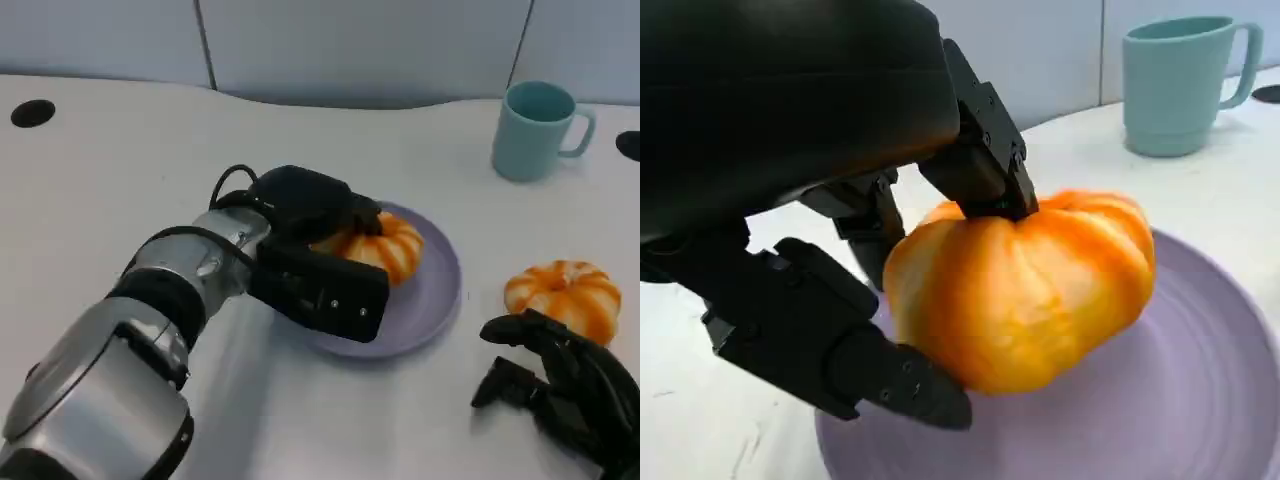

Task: Grasp the bread from the table and place it into the plate.

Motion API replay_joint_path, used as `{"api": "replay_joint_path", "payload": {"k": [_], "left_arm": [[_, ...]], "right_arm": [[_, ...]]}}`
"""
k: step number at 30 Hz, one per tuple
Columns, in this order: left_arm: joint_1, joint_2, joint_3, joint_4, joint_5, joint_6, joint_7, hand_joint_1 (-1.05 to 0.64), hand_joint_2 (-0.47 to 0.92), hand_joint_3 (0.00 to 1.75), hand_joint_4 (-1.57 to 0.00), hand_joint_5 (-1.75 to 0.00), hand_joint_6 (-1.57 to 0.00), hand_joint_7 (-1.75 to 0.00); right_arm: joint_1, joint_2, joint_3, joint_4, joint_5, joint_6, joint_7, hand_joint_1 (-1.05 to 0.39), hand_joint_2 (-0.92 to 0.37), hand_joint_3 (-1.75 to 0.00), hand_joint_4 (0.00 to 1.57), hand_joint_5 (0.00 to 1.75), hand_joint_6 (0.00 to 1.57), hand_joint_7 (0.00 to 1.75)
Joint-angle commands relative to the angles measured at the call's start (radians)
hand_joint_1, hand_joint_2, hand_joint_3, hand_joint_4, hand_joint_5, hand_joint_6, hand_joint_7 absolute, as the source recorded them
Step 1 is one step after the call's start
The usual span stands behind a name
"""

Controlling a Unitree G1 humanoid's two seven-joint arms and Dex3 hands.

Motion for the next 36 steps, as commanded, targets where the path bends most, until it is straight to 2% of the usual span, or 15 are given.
{"api": "replay_joint_path", "payload": {"k": [1,9,16,17,20,23,28,29,30,32,36], "left_arm": [[-0.033,0.005,-0.014,-0.001,0.008,0.017,-0.011,-0.69,0.92,0.17,-0.3,-0.29,-0.43,-0.02],[-0.036,0.008,-0.022,-0.009,0.005,0.015,-0.004,-0.78,0.92,0.22,-0.15,-0.19,-0.29,0.0],[-0.032,0.013,-0.01,-0.016,-0.006,-0.006,0.008,-0.8,0.92,0.22,-0.16,-0.2,-0.32,-0.02],[-0.03,0.015,-0.007,-0.018,-0.007,-0.013,0.018,-0.8,0.92,0.21,-0.18,-0.24,-0.35,-0.03],[-0.024,0.019,0.006,-0.022,-0.016,-0.03,0.039,-0.79,0.92,0.17,-0.1,-0.78,-0.51,-0.09],[-0.022,0.02,0.013,-0.022,-0.016,-0.034,0.052,-0.79,0.92,0.16,-0.09,-1.03,-0.63,-0.2],[-0.021,0.019,0.013,-0.021,-0.016,-0.034,0.054,-0.78,0.92,0.16,-0.09,-1.07,-0.63,-0.24],[-0.022,0.019,0.019,-0.021,-0.021,-0.03,0.051,-0.78,0.92,0.16,-0.09,-1.09,-0.69,-0.27],[-0.022,0.019,0.022,-0.021,-0.025,-0.027,0.048,-0.77,0.92,0.15,-0.06,-1.16,-0.75,-0.43],[-0.02,0.02,0.029,-0.021,-0.035,-0.028,0.044,-0.75,0.92,0.13,-0.03,-1.24,-0.74,-0.69],[-0.021,0.019,0.027,-0.022,-0.041,-0.024,0.032,-0.74,0.92,0.12,-0.04,-1.22,-0.76,-0.79]], "right_arm": [[0.018,-0.006,-0.002,0.003,-0.001,0.008,-0.008,-0.45,-0.92,-0.16,0.64,1.43,0.63,1.03],[0.017,-0.007,-0.001,0.004,-0.002,0.003,-0.009,-0.46,-0.92,-0.17,0.65,1.43,0.64,1.03],[0.02,-0.008,0.002,-0.004,-0.008,0.009,-0.023,-0.46,-0.92,-0.16,0.64,1.44,0.64,1.03],[0.02,-0.009,0.002,-0.006,-0.007,0.014,-0.023,-0.46,-0.92,-0.16,0.64,1.44,0.64,1.03],[0.018,-0.008,0.0,0.0,-0.002,0.014,-0.019,-0.46,-0.92,-0.16,0.64,1.44,0.64,1.03],[0.017,-0.008,0.001,0.0,-0.004,0.012,-0.02,-0.46,-0.92,-0.16,0.64,1.44,0.64,1.04],[0.017,-0.008,0.001,0.0,-0.004,0.012,-0.02,-0.46,-0.92,-0.16,0.64,1.44,0.64,1.04],[0.018,-0.008,0.002,0.0,-0.005,0.007,-0.018,-0.46,-0.92,-0.16,0.64,1.44,0.64,1.04],[0.019,-0.009,0.003,0.0,-0.006,0.004,-0.017,-0.46,-0.92,-0.17,0.64,1.44,0.64,1.04],[0.019,-0.008,0.002,-0.002,-0.005,0.008,-0.019,-0.46,-0.92,-0.18,0.64,1.45,0.64,1.04],[0.018,-0.008,0.0,0.002,-0.001,0.009,-0.015,-0.46,-0.92,-0.17,0.64,1.44,0.64,1.03]]}}
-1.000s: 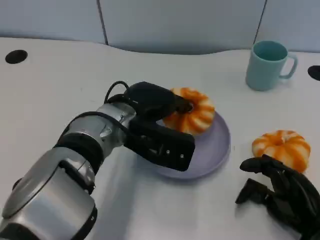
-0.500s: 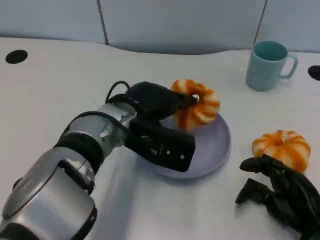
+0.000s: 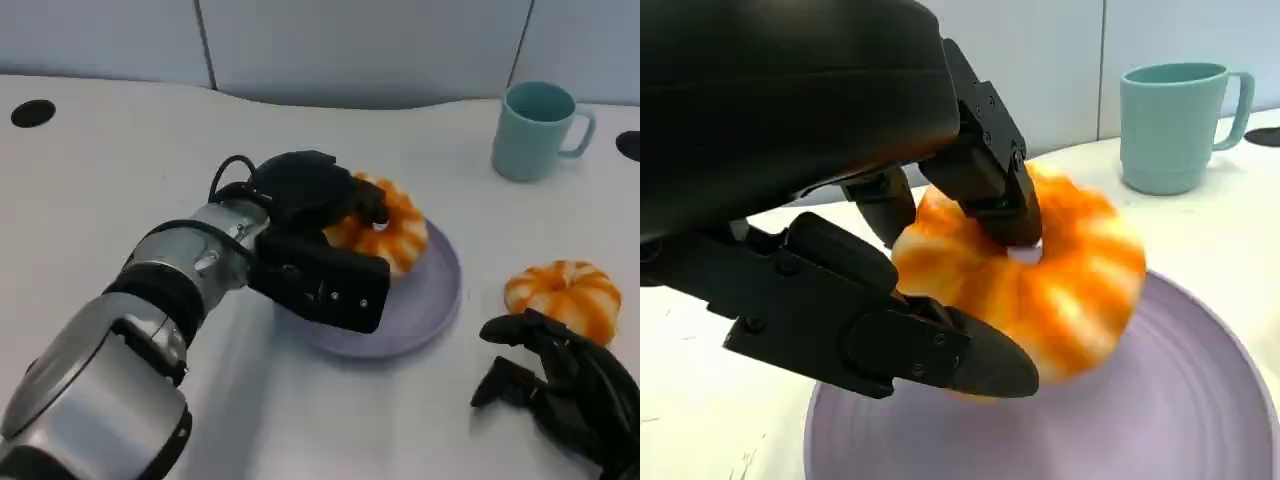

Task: Grasp the bread from the table and place it into the plate.

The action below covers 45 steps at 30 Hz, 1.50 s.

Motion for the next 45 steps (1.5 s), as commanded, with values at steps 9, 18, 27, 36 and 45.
{"api": "replay_joint_path", "payload": {"k": [9,18,27,36,45], "left_arm": [[-0.016,0.018,0.01,-0.006,-0.02,-0.008,-0.05,-0.75,0.92,0.14,-0.08,-0.85,-0.7,-0.96],[-0.005,0.031,0.038,-0.012,-0.053,-0.046,-0.082,-0.76,0.92,0.14,-0.04,-0.76,-0.45,-0.84],[0.066,0.085,0.124,-0.037,-0.14,-0.211,-0.034,-0.74,0.92,0.16,-0.17,-0.9,-0.2,-0.9],[0.137,0.092,0.237,-0.069,-0.29,-0.273,-0.135,-0.73,0.92,0.16,-0.16,-0.91,-0.19,-0.93],[0.495,0.072,0.576,-0.376,-0.881,-0.252,-0.568,-0.43,0.92,0.2,-0.48,-0.98,-0.5,-0.53]], "right_arm": [[0.027,-0.009,0.001,-0.019,-0.003,0.033,-0.024,-0.45,-0.92,-0.16,0.64,1.43,0.63,1.03],[0.024,-0.008,-0.001,-0.016,0.0,0.034,-0.018,-0.44,-0.92,-0.16,0.64,1.43,0.63,1.03],[0.024,-0.009,-0.001,-0.018,-0.005,0.035,-0.031,-0.45,-0.92,-0.15,0.65,1.42,0.64,1.03],[0.017,-0.011,-0.001,-0.009,-0.006,0.031,-0.032,-0.45,-0.92,-0.16,0.65,1.41,0.64,1.02],[-0.008,-0.019,-0.016,0.035,0.002,0.019,-0.012,-0.44,-0.92,-0.16,0.66,1.41,0.64,1.01]]}}
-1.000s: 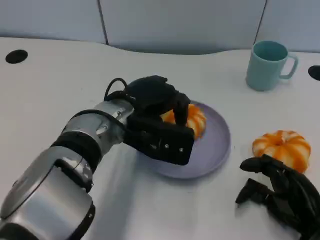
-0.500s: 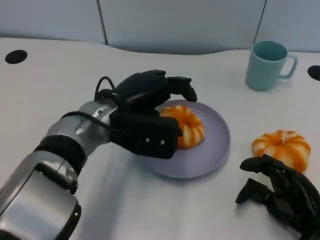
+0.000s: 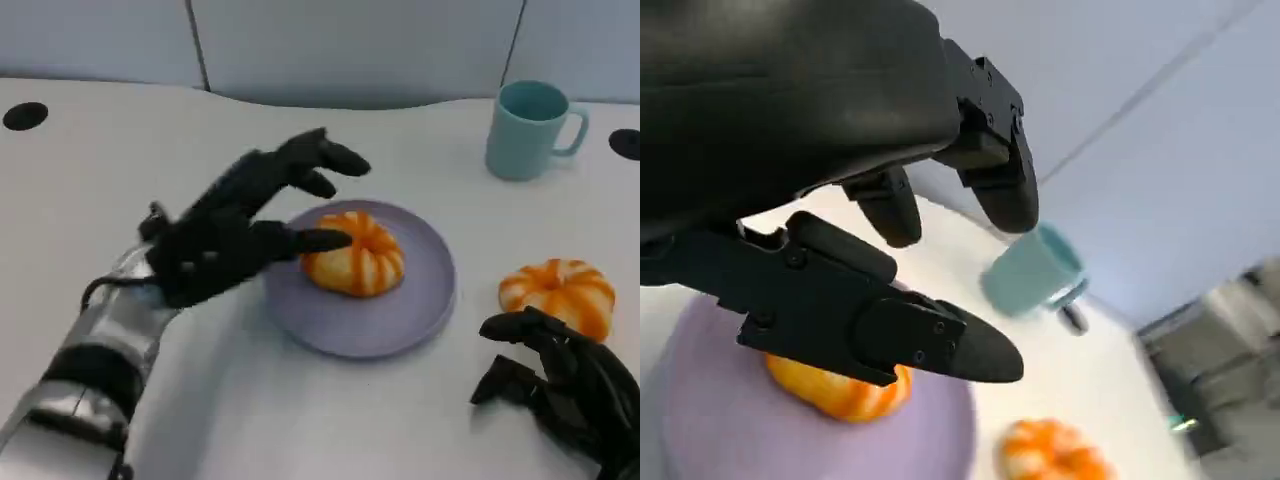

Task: Grasp the bread from the table and place it into the plate.

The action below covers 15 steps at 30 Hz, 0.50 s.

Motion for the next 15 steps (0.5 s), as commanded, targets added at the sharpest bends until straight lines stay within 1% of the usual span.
{"api": "replay_joint_path", "payload": {"k": [1,5,8,11,13,15], "left_arm": [[0.16,-0.012,0.092,-0.166,-0.167,0.075,-0.102,-0.43,0.92,0.2,-0.51,-0.97,-0.52,-0.51],[0.239,-0.043,0.133,-0.279,-0.247,0.143,-0.131,-0.42,0.92,0.19,-0.56,-0.97,-0.56,-0.48],[0.318,-0.086,0.183,-0.401,-0.365,0.254,-0.148,-0.43,0.92,0.2,-0.58,-1.0,-0.61,-0.49],[0.349,-0.095,0.196,-0.466,-0.386,0.315,-0.148,-0.45,0.92,0.21,-0.59,-1.01,-0.62,-0.48],[0.417,-0.107,0.222,-0.545,-0.456,0.394,-0.165,-0.44,0.92,0.22,-0.6,-1.03,-0.66,-0.49],[0.459,-0.112,0.236,-0.597,-0.491,0.445,-0.176,-0.43,0.92,0.24,-0.61,-1.04,-0.68,-0.5]], "right_arm": [[0.001,-0.017,-0.013,0.032,0.001,0.003,0.002,-0.44,-0.92,-0.16,0.66,1.4,0.64,1.0],[-0.001,-0.017,-0.014,0.036,-0.002,0.001,-0.001,-0.44,-0.92,-0.15,0.66,1.4,0.65,1.0],[-0.005,-0.016,-0.017,0.047,0.003,-0.013,0.015,-0.45,-0.92,-0.16,0.65,1.4,0.64,1.0],[-0.007,-0.016,-0.02,0.054,0.003,-0.02,0.021,-0.45,-0.92,-0.16,0.65,1.4,0.64,0.99],[-0.009,-0.012,-0.018,0.061,-0.005,-0.027,0.013,-0.45,-0.92,-0.15,0.66,1.4,0.65,0.99],[-0.009,-0.011,-0.016,0.064,-0.009,-0.032,0.008,-0.45,-0.92,-0.16,0.66,1.4,0.65,0.99]]}}
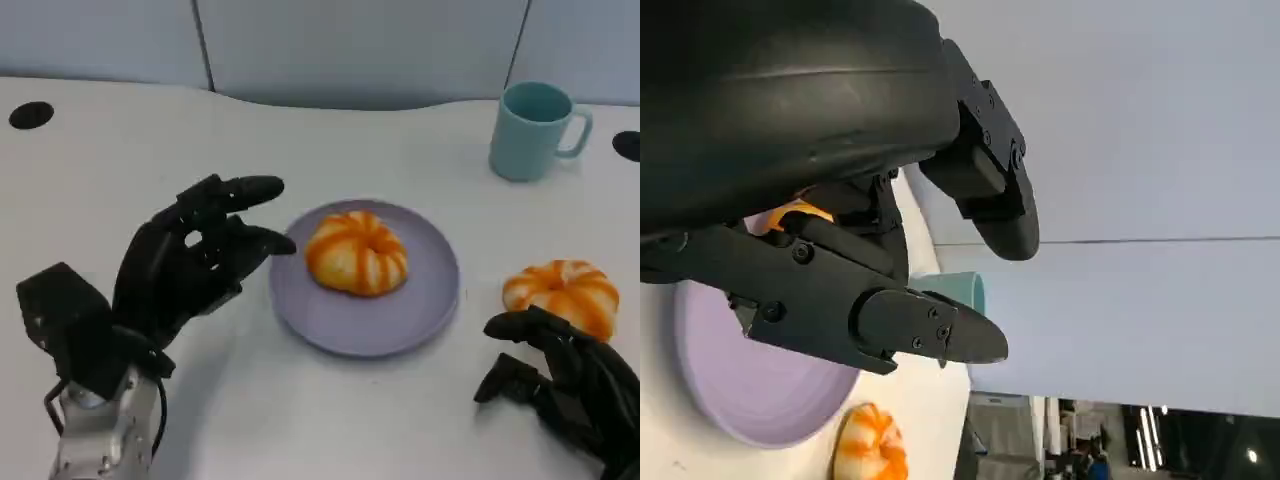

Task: Grasp the bread from the table and place it into the plate.

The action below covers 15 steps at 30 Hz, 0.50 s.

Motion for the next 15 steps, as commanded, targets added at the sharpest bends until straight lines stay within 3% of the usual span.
{"api": "replay_joint_path", "payload": {"k": [1,10,12,15], "left_arm": [[0.113,-0.002,0.044,-0.116,-0.089,0.105,-0.033,-0.42,0.92,0.24,-0.61,-1.04,-0.69,-0.5],[0.25,-0.009,0.086,-0.3,-0.161,0.302,0.002,-0.41,0.92,0.16,-0.66,-1.06,-0.74,-0.5],[0.304,0.0,0.108,-0.369,-0.199,0.397,0.038,-0.38,0.92,0.18,-0.62,-1.23,-0.74,-0.53],[0.344,-0.007,0.122,-0.42,-0.225,0.486,0.074,-0.35,0.92,0.2,-0.61,-1.28,-0.74,-0.55]], "right_arm": [[0.01,-0.006,-0.005,0.021,-0.007,-0.003,-0.016,-0.45,-0.92,-0.16,0.66,1.4,0.64,0.99],[0.003,-0.004,-0.003,0.024,-0.008,0.003,-0.02,-0.42,-0.92,-0.18,0.66,1.39,0.64,0.98],[-0.003,-0.003,-0.002,0.026,-0.009,0.006,-0.025,-0.45,-0.92,-0.15,0.66,1.39,0.65,0.98],[-0.004,-0.004,0.0,0.025,-0.01,0.006,-0.027,-0.44,-0.92,-0.14,0.67,1.39,0.65,0.98]]}}
